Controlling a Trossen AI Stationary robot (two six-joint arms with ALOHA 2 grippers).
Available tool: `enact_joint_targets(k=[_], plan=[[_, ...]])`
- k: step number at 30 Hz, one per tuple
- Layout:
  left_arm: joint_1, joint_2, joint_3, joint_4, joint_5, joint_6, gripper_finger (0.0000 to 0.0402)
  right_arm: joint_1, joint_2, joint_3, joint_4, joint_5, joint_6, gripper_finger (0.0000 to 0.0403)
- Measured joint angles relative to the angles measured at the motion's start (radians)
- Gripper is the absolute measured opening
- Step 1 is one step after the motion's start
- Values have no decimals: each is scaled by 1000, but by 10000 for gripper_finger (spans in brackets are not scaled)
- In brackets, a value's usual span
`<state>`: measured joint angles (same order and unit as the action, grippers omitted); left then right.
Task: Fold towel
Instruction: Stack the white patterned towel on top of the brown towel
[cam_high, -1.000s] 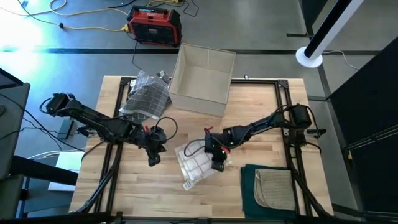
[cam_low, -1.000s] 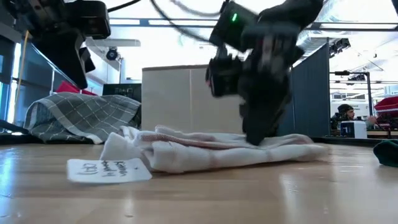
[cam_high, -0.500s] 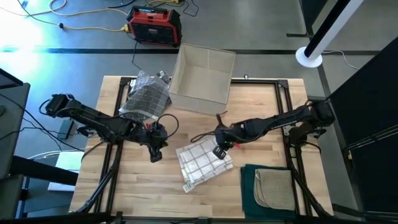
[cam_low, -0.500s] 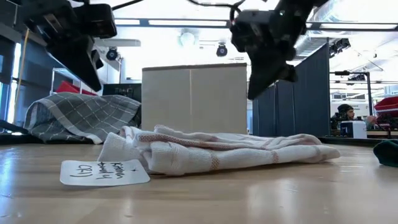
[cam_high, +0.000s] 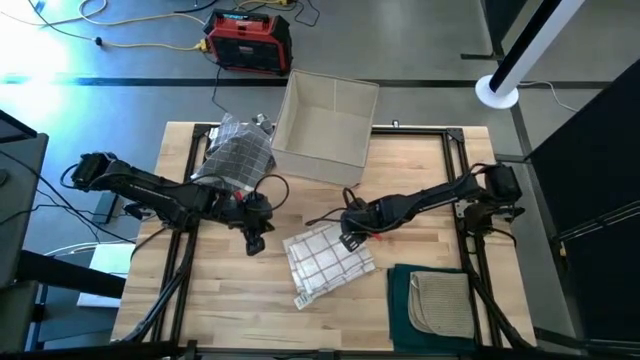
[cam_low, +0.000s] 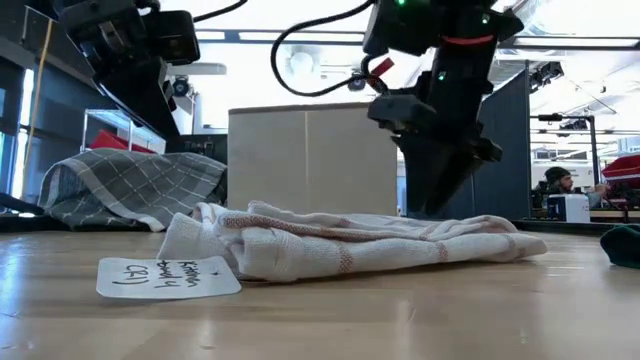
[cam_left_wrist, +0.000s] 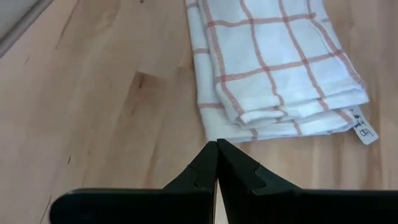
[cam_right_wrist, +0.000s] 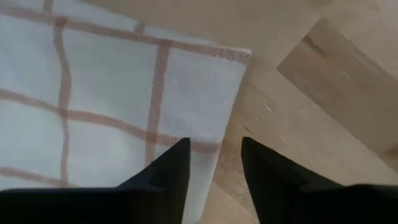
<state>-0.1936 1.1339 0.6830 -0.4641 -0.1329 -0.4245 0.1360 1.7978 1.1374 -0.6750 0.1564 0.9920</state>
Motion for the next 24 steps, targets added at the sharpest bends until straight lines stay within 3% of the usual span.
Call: enact_joint_targets(k=[6, 11, 15, 19, 24], plan=[[0, 0, 0, 0, 0, 0, 0, 2, 49, 0, 20, 50, -14, 181], [0, 0, 0, 0, 0, -27, 0, 2, 116, 4, 113, 6, -54, 188], [-6, 0, 0, 0, 0, -52, 0, 1, 152, 6, 143, -39, -47, 141], [-11, 0, 0, -2, 0, -62, 0, 0, 144, 5, 153, -82, -74, 34], [-10, 0, 0, -2, -2, -96, 0, 5, 65, -4, 106, -127, -40, 19]])
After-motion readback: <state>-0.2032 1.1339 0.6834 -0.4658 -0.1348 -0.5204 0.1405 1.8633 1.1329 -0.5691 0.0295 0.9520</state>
